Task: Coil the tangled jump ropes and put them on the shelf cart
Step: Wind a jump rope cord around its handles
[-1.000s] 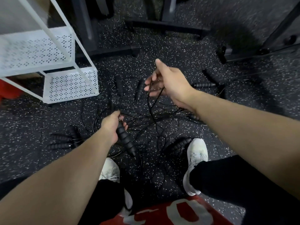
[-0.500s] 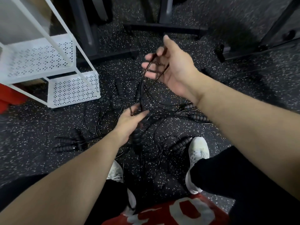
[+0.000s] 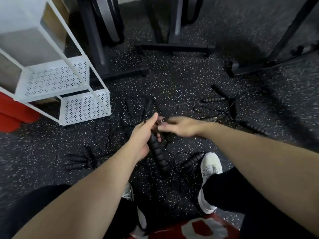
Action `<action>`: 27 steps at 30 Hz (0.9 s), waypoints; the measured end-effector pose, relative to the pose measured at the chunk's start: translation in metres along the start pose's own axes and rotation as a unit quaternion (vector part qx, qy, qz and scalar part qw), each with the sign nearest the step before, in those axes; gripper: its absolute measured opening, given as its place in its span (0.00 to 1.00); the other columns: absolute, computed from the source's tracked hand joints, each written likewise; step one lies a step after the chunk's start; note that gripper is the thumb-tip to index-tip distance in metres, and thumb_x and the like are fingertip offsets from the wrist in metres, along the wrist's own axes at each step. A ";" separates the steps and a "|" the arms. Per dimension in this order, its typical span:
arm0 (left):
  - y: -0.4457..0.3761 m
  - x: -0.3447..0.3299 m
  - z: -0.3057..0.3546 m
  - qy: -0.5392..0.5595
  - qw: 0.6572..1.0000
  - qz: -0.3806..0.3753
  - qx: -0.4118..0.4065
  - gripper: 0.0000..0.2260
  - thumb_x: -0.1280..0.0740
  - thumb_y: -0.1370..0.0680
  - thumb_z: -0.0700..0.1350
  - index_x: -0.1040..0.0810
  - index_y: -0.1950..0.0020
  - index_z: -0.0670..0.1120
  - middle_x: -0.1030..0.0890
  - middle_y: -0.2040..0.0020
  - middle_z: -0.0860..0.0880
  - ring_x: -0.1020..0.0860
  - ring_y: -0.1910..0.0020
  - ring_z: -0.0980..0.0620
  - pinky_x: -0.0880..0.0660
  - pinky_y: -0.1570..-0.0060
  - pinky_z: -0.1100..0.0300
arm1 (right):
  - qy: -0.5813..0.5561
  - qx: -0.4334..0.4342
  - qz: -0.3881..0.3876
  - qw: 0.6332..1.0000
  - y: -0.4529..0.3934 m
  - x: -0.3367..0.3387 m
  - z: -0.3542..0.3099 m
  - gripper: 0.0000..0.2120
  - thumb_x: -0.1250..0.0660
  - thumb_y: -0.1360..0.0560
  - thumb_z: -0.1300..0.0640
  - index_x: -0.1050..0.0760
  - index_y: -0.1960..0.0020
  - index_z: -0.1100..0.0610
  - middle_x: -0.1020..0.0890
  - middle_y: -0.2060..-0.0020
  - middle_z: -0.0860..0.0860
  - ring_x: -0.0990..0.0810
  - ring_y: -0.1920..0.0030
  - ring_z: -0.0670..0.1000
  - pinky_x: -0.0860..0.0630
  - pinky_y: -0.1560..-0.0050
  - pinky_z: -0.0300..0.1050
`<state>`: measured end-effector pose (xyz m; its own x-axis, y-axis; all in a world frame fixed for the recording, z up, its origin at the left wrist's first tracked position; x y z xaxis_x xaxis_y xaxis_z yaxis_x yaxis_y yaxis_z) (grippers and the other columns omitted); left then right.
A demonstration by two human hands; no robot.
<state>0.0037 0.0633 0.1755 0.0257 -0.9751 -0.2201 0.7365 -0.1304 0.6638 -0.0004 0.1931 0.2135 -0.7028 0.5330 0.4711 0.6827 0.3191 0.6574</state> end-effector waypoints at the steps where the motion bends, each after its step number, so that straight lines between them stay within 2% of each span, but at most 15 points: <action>1: 0.002 0.002 0.000 0.008 1.000 0.004 0.000 0.12 0.28 0.21 0.55 0.15 0.47 0.47 0.14 0.54 0.48 0.26 0.70 0.55 0.25 0.65 0.58 | 0.061 0.010 -0.016 0.998 0.002 -0.006 0.001 0.35 0.42 0.24 0.27 0.26 0.30 0.51 0.23 0.32 0.51 0.24 0.35 0.53 0.28 0.39 0.47; 2: 0.005 0.006 -0.001 0.009 1.000 0.013 0.000 0.13 0.28 0.21 0.56 0.15 0.46 0.47 0.13 0.50 0.47 0.26 0.69 0.55 0.25 0.65 0.58 | 0.086 0.024 -0.011 0.996 0.004 -0.008 -0.002 0.25 0.39 0.21 0.34 0.22 0.36 0.52 0.19 0.38 0.51 0.22 0.42 0.52 0.28 0.47 0.44; 4: 0.008 0.017 -0.005 -0.009 0.999 0.039 0.000 0.18 0.29 0.22 0.60 0.14 0.44 0.47 0.13 0.45 0.47 0.25 0.67 0.54 0.25 0.65 0.58 | 0.060 0.045 0.024 0.997 0.013 -0.004 -0.010 0.16 0.40 0.17 0.41 0.20 0.42 0.51 0.16 0.49 0.49 0.19 0.51 0.50 0.27 0.54 0.42; 6: 0.009 0.031 -0.013 -0.071 0.995 0.065 0.014 0.23 0.33 0.22 0.65 0.15 0.43 0.47 0.14 0.46 0.48 0.23 0.66 0.52 0.23 0.62 0.56 | -0.037 0.057 0.067 0.995 0.022 0.007 -0.014 0.14 0.43 0.15 0.45 0.23 0.45 0.52 0.14 0.55 0.48 0.16 0.53 0.52 0.21 0.50 0.48; 8: 0.007 0.040 -0.025 -0.152 0.985 0.068 0.038 0.23 0.34 0.20 0.64 0.17 0.41 0.45 0.13 0.48 0.47 0.20 0.61 0.50 0.21 0.54 0.54 | -0.174 0.077 0.116 0.975 0.032 0.024 -0.020 0.13 0.45 0.14 0.48 0.26 0.47 0.55 0.15 0.62 0.51 0.15 0.59 0.54 0.19 0.49 0.54; 10: 0.005 0.044 -0.038 -0.252 0.965 0.060 0.045 0.20 0.35 0.17 0.58 0.19 0.36 0.43 0.14 0.45 0.47 0.17 0.52 0.48 0.21 0.43 0.53 | -0.310 0.093 0.143 0.935 0.043 0.039 -0.028 0.13 0.46 0.13 0.50 0.28 0.49 0.57 0.23 0.70 0.50 0.23 0.70 0.52 0.20 0.62 0.50; 11: 0.004 0.044 -0.042 -0.293 0.954 0.060 0.039 0.17 0.36 0.16 0.55 0.19 0.38 0.43 0.15 0.44 0.47 0.18 0.48 0.48 0.23 0.43 0.55 | -0.369 0.094 0.141 0.914 0.047 0.043 -0.033 0.13 0.45 0.13 0.50 0.28 0.49 0.56 0.28 0.72 0.48 0.30 0.73 0.49 0.26 0.71 0.46; 13: 0.006 0.042 -0.045 -0.328 0.942 0.068 0.022 0.12 0.39 0.14 0.50 0.19 0.49 0.46 0.17 0.50 0.48 0.21 0.52 0.51 0.26 0.54 0.62 | -0.452 0.089 0.128 0.878 0.056 0.046 -0.041 0.13 0.45 0.13 0.49 0.27 0.49 0.54 0.35 0.73 0.46 0.40 0.75 0.46 0.40 0.77 0.39; 15: 0.007 0.038 -0.044 -0.313 0.946 0.087 -0.003 0.14 0.41 0.13 0.44 0.22 0.56 0.46 0.20 0.58 0.50 0.25 0.59 0.55 0.30 0.66 0.71 | -0.489 0.088 0.120 0.859 0.069 0.048 -0.049 0.12 0.44 0.14 0.48 0.26 0.49 0.53 0.38 0.72 0.45 0.43 0.75 0.45 0.46 0.78 0.37; 17: 0.009 0.033 -0.042 -0.312 0.945 0.093 -0.023 0.12 0.42 0.13 0.43 0.21 0.51 0.45 0.19 0.59 0.51 0.23 0.57 0.53 0.32 0.64 0.73 | -0.527 0.096 0.115 0.837 0.084 0.051 -0.056 0.12 0.43 0.14 0.48 0.25 0.48 0.53 0.38 0.72 0.45 0.44 0.75 0.44 0.47 0.79 0.37; 19: 0.012 0.027 -0.041 -0.304 0.949 0.083 -0.024 0.09 0.43 0.13 0.41 0.23 0.42 0.45 0.18 0.54 0.49 0.22 0.53 0.53 0.31 0.57 0.67 | -0.566 0.112 0.110 0.809 0.100 0.058 -0.065 0.12 0.42 0.15 0.48 0.24 0.49 0.52 0.39 0.71 0.45 0.46 0.74 0.44 0.48 0.80 0.37; 20: 0.016 0.025 -0.042 -0.288 0.955 0.076 -0.017 0.08 0.44 0.13 0.39 0.25 0.40 0.44 0.19 0.52 0.48 0.23 0.54 0.54 0.31 0.58 0.68 | -0.576 0.124 0.107 0.801 0.110 0.063 -0.071 0.12 0.42 0.15 0.47 0.24 0.49 0.52 0.40 0.70 0.45 0.46 0.73 0.44 0.49 0.80 0.37; 23: 0.025 0.023 -0.045 -0.323 0.945 0.052 -0.009 0.11 0.45 0.13 0.39 0.23 0.44 0.45 0.16 0.50 0.48 0.21 0.52 0.53 0.30 0.59 0.71 | -0.558 0.163 0.102 0.807 0.140 0.079 -0.090 0.12 0.40 0.16 0.46 0.23 0.51 0.50 0.42 0.70 0.45 0.48 0.73 0.44 0.51 0.79 0.36; 25: 0.028 0.025 -0.050 -0.342 0.939 0.044 0.001 0.11 0.44 0.13 0.41 0.23 0.48 0.47 0.15 0.51 0.49 0.20 0.48 0.49 0.27 0.49 0.60 | -0.509 0.177 0.122 0.833 0.161 0.090 -0.098 0.12 0.39 0.17 0.46 0.21 0.51 0.50 0.43 0.71 0.45 0.48 0.74 0.44 0.51 0.79 0.36; 27: 0.033 0.029 -0.051 -0.349 0.935 0.055 0.010 0.07 0.41 0.15 0.43 0.23 0.47 0.46 0.15 0.53 0.48 0.21 0.52 0.48 0.28 0.49 0.54 | -0.456 0.184 0.152 0.857 0.183 0.102 -0.101 0.11 0.38 0.17 0.46 0.21 0.52 0.50 0.41 0.73 0.44 0.46 0.75 0.44 0.50 0.79 0.36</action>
<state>0.0632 0.0398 0.1544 -0.3529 -0.8614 0.3654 0.7419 -0.0196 0.6703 0.0321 0.2263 0.4414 -0.1465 0.9728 -0.1794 0.9417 0.1927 0.2758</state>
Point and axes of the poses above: each hand's wrist, its own y-axis away from the middle knuckle, its own x-axis out of the back of the hand, z = x × y, the point moved 9 cm from there along -y, towards the middle knuckle
